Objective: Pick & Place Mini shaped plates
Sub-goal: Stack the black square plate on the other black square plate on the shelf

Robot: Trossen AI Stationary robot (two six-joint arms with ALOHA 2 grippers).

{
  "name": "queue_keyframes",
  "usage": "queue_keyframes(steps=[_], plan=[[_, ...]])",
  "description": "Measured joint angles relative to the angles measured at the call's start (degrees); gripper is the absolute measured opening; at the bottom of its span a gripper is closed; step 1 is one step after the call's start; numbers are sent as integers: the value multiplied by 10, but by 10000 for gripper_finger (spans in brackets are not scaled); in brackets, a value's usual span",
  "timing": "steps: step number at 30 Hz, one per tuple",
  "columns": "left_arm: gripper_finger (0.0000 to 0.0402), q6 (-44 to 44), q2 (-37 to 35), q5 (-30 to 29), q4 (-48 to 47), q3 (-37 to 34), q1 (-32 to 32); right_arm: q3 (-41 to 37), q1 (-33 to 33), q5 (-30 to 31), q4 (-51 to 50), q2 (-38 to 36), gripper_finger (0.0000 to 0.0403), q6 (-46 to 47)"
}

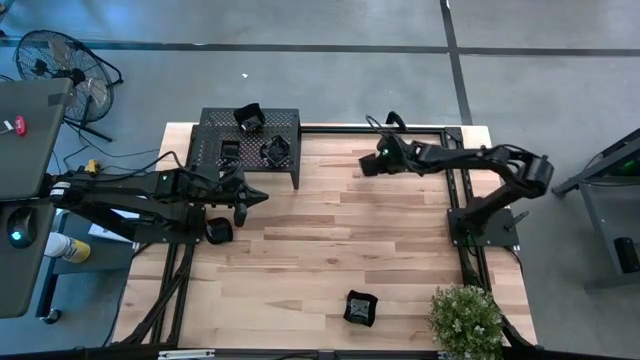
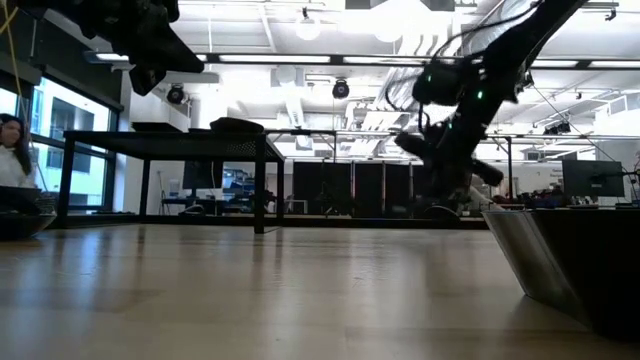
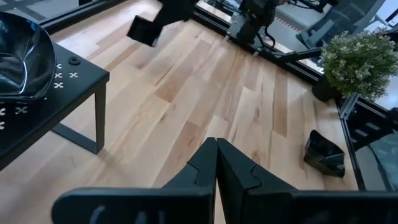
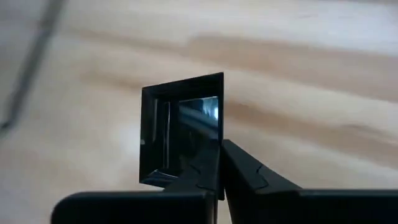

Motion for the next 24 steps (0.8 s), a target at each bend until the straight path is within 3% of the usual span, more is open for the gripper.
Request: queue_keyframes(steps=[7, 13, 18, 24], plan=[[1, 1, 0, 5, 0, 0, 0, 0, 131, -76, 36, -23, 3, -54], [1, 2, 0, 47, -10, 0, 0, 13, 240, -77, 134, 45, 3, -67], [1, 1, 7, 93, -25, 0, 0, 113, 255, -105, 138, 155, 3, -142], [1, 1, 31, 93, -45, 0, 0, 293, 255, -153, 107, 302, 3, -234]])
